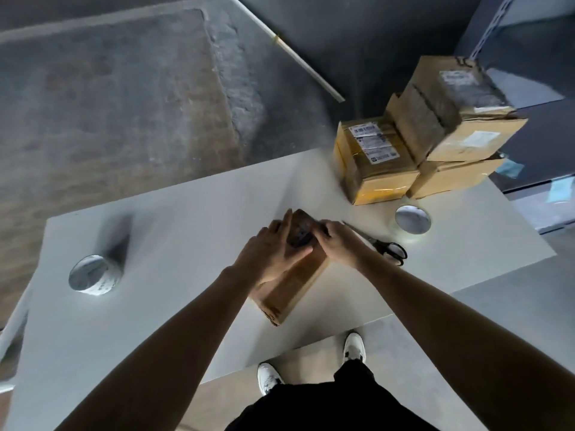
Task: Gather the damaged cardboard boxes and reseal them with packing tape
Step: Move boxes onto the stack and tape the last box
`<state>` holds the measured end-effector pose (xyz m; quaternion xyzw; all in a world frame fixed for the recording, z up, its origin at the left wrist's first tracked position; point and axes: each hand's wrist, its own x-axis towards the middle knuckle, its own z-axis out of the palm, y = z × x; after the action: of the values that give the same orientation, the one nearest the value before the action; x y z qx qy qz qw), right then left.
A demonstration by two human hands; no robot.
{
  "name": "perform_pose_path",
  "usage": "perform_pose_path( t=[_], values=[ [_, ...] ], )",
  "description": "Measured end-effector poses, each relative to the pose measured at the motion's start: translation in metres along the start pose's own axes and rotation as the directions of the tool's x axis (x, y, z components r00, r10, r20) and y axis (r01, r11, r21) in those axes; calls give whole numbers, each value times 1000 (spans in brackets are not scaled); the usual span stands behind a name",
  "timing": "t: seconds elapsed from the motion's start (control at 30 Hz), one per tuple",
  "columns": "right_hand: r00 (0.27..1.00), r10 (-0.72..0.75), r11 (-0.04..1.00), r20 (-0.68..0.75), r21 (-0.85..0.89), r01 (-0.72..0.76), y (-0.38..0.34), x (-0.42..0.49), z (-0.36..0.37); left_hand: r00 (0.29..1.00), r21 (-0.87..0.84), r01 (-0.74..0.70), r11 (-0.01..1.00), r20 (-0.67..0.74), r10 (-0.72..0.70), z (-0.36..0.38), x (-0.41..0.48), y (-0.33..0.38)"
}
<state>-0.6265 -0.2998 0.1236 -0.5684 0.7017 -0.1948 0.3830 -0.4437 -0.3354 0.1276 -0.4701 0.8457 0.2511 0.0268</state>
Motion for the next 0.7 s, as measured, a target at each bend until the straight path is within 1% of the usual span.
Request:
perform_pose_path(
  t=[0.03,0.1,0.13,0.23,0.3,0.37,0.5,0.6,0.7],
  values=[
    [1000,14,1000,-10,0,-14,-2,-3,0,1000,-52,7,999,9,-6,0,3,-3],
    [1000,-11,999,-12,-45,10,-4,-6,0,1000,-162,17,987,6,-16,0,5,-9],
    [1000,-10,997,-25,-78,8,-6,-10,1,1000,-216,-6,976,6,7,-1,4,-11],
    [998,57,998,-13,-9,-57,-6,-12,4,999,-306,-37,951,-7,37,-3,5,-13],
    [998,56,993,9,-102,-55,-7,-11,6,999,-298,-30,954,4,32,-6,5,-14],
    [998,57,987,14,-149,-55,-10,-11,4,1000,-282,-22,959,-5,21,-6,7,-14],
    [997,64,988,34,-141,-59,-8,-7,1,999,-292,-16,956,-51,1,-5,5,-12],
    [998,28,992,49,-125,-22,-5,-5,-2,998,-304,6,953,-65,-27,-4,4,-12],
    [998,-16,984,67,-177,27,-6,-4,-8,994,-337,51,940,-70,-79,-6,2,-7]
  ],
)
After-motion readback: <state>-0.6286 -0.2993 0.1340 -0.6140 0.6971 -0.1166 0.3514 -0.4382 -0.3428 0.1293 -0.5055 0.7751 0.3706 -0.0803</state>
